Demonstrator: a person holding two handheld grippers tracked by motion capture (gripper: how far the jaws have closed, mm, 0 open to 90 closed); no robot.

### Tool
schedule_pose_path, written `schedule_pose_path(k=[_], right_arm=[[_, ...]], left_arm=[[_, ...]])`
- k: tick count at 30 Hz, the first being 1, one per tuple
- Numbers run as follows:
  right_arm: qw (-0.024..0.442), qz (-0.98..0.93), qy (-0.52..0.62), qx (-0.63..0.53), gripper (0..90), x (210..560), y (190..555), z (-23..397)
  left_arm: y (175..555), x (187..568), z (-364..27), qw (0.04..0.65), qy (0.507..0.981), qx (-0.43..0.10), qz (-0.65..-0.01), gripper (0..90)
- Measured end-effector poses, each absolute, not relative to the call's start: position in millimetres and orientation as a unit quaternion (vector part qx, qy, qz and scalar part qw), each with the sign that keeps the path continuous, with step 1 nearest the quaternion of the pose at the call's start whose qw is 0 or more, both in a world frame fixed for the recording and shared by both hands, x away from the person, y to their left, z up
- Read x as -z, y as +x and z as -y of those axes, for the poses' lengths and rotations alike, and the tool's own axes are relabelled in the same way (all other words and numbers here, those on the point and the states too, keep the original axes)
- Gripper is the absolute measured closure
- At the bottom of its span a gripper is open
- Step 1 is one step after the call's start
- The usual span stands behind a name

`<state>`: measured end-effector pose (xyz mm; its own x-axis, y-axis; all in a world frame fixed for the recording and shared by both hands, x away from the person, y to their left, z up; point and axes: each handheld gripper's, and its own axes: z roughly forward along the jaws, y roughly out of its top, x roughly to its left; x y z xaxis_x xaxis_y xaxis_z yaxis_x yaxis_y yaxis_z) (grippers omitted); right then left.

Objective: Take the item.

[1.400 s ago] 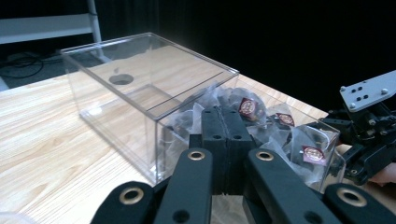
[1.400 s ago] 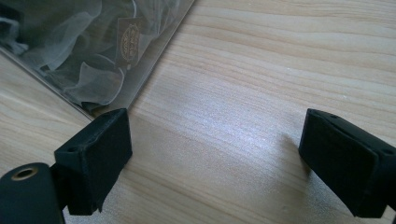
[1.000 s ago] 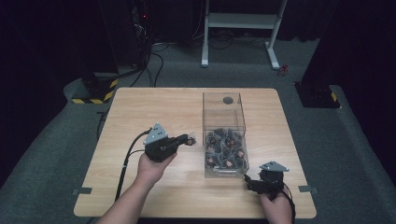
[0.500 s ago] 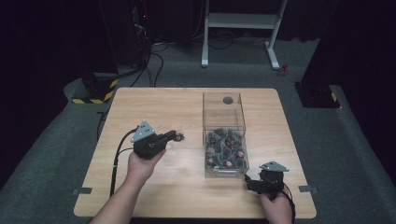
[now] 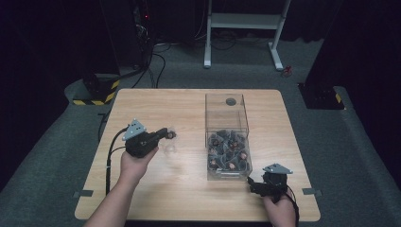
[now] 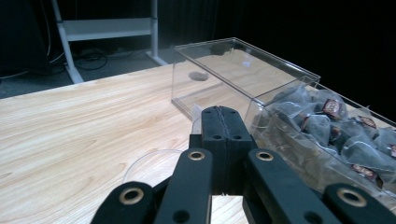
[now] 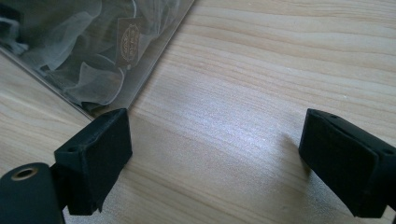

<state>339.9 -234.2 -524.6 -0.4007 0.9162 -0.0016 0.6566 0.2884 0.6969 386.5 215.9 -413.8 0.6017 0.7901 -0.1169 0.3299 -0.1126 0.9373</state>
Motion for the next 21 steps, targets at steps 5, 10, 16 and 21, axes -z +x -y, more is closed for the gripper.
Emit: schedule_pose_path(k=[5,10,16,21], right_arm=[[0.206,-0.776,0.507,-0.314,9.2,524.6,339.9,234.2],[0.207,-0.776,0.507,-0.314,9.2,524.6,339.9,234.2],[0.207,-0.776,0.507,-0.314,9.2,524.6,339.9,234.2],[0.207,-0.776,0.507,-0.314,9.2,524.6,339.9,234.2]], left_arm=[[387.9,415.3,-219.8,0.537,0.712,-0.215,-0.398,90.0],[390.6,419.2,-224.1,0.532,0.71,-0.215,-0.408,90.0],[395.1,422.2,-225.4,0.526,0.711,-0.216,-0.414,90.0],[398.9,426.8,-224.2,0.518,0.714,-0.212,-0.421,90.0]])
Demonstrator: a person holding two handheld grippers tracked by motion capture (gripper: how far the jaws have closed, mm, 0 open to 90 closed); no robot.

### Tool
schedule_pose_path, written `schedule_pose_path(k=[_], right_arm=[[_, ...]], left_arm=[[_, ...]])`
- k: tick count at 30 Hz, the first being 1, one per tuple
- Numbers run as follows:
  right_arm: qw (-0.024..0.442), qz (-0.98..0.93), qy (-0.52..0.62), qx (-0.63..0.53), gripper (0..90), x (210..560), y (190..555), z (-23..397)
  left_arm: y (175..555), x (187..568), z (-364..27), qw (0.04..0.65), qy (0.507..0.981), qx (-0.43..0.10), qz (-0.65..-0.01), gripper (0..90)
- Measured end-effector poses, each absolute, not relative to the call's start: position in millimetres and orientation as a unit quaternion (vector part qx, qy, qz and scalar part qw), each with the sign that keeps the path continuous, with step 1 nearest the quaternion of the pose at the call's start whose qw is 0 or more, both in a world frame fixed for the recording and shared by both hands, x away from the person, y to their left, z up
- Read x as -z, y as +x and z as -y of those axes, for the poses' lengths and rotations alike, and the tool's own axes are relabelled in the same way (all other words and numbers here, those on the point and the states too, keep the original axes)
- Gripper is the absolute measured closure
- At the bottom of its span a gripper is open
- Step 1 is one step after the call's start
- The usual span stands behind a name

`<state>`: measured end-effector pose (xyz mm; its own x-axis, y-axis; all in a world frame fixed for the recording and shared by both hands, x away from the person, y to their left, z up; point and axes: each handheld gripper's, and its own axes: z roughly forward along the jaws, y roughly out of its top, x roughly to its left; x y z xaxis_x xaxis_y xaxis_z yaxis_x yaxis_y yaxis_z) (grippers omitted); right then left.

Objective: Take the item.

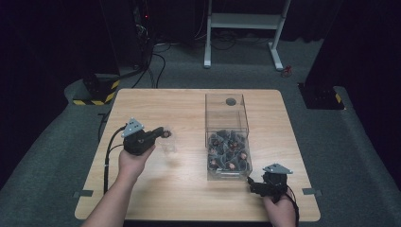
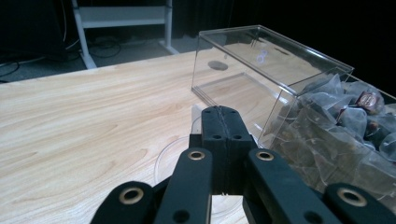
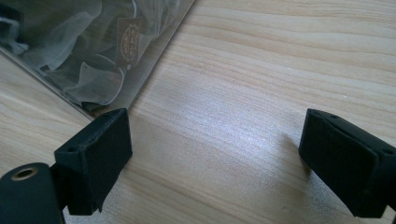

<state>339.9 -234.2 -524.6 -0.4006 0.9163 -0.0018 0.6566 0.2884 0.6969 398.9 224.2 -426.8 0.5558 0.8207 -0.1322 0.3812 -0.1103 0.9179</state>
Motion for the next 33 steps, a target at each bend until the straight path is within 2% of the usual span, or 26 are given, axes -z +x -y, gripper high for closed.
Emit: schedule_pose_path(k=[23,25,30,33], right_arm=[[0.207,-0.776,0.507,-0.314,9.2,524.6,339.9,234.3],[0.207,-0.776,0.507,-0.314,9.2,524.6,339.9,234.3],[0.207,-0.776,0.507,-0.314,9.2,524.6,339.9,234.3],[0.207,-0.776,0.507,-0.314,9.2,524.6,339.9,234.3]], left_arm=[[407.1,445.8,-222.5,0.489,0.72,-0.206,-0.447,89.4],[407.6,445.3,-223.2,0.493,0.718,-0.207,-0.446,78.5],[407.2,441.0,-217.9,0.488,0.726,-0.214,-0.435,43.1],[408.8,440.1,-215.4,0.487,0.731,-0.201,-0.434,26.4]])
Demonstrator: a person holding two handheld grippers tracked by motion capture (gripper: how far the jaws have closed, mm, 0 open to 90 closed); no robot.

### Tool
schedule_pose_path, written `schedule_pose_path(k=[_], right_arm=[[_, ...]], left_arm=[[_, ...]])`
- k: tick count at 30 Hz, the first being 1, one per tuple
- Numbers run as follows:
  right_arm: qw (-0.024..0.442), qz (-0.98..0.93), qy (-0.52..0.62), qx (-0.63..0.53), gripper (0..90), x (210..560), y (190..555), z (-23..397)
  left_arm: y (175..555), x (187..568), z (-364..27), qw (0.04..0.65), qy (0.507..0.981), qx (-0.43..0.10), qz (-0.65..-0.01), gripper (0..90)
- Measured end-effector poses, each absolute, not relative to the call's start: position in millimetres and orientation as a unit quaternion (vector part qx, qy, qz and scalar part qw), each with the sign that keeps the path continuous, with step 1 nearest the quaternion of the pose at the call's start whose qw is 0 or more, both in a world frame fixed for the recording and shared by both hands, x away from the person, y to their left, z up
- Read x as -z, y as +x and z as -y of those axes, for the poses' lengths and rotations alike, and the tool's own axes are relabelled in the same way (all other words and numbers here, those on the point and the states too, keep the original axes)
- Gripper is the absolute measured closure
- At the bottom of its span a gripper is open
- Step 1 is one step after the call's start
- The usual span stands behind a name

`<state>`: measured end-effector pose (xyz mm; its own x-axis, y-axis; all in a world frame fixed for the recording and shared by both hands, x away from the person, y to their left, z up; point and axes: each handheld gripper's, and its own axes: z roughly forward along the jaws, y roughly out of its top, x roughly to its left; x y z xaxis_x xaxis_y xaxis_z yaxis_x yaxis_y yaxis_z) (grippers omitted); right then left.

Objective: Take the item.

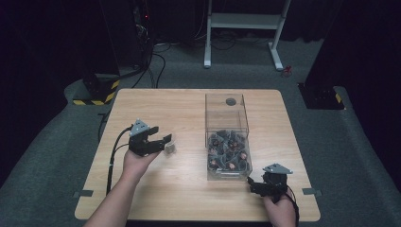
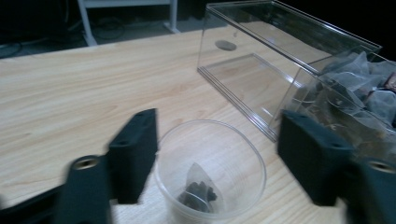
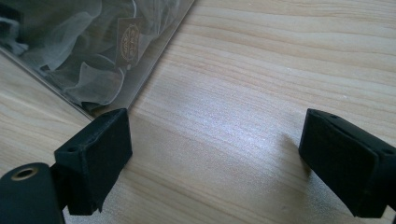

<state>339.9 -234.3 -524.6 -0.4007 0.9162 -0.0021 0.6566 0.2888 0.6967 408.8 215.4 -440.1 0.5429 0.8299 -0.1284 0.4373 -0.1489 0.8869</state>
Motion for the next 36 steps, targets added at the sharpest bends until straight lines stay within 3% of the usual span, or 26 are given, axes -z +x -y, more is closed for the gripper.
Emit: schedule_pose_path(k=[4,36], right_arm=[[0.207,-0.776,0.507,-0.314,9.2,524.6,339.9,234.3],[0.207,-0.776,0.507,-0.314,9.2,524.6,339.8,234.2]], left_arm=[[409.5,440.2,-213.5,0.485,0.731,-0.198,-0.438,14.8],[383.8,438.4,-238.2,0.479,0.727,-0.214,-0.443,14.5]])
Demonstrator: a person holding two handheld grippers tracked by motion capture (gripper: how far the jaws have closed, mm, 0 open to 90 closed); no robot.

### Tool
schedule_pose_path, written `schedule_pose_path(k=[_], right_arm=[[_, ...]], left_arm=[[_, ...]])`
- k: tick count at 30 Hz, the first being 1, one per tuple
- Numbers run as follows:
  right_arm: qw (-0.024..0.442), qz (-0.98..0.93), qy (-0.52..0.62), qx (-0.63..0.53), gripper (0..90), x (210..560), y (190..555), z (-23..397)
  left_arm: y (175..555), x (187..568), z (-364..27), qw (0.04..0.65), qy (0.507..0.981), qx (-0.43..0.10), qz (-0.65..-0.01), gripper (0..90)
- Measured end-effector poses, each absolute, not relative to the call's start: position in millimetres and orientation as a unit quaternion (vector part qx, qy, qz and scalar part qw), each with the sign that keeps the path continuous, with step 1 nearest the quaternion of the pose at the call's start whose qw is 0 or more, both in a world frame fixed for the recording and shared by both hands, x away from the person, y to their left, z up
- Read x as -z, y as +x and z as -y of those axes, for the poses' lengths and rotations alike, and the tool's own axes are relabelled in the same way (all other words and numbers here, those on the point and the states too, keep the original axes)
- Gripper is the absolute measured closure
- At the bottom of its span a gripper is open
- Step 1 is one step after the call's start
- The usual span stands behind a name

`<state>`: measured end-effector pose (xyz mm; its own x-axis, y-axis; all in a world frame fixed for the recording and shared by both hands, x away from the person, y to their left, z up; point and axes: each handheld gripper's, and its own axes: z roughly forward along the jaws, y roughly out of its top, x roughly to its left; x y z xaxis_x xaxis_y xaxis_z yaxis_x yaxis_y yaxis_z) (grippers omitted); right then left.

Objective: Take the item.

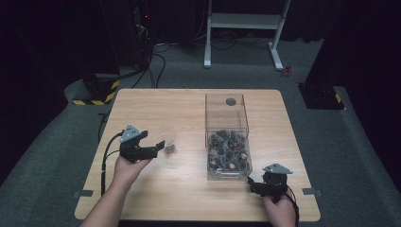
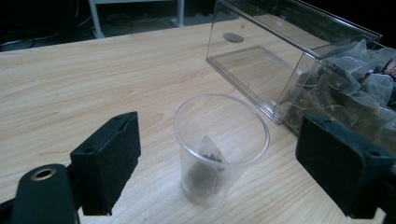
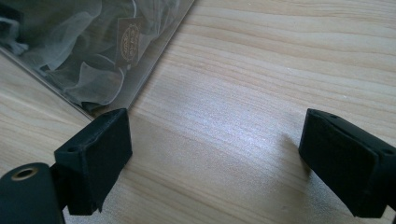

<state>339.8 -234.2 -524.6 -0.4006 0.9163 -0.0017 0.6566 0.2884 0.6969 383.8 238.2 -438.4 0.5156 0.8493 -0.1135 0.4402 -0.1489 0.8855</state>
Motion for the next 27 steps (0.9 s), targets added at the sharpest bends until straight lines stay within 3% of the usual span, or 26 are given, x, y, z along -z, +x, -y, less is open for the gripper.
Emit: schedule_pose_path(k=[27], right_arm=[[0.208,-0.775,0.507,-0.314,9.3,524.6,339.7,233.9]], left_arm=[[333.9,467.6,-284.4,0.459,0.725,-0.201,-0.472,14.1]])
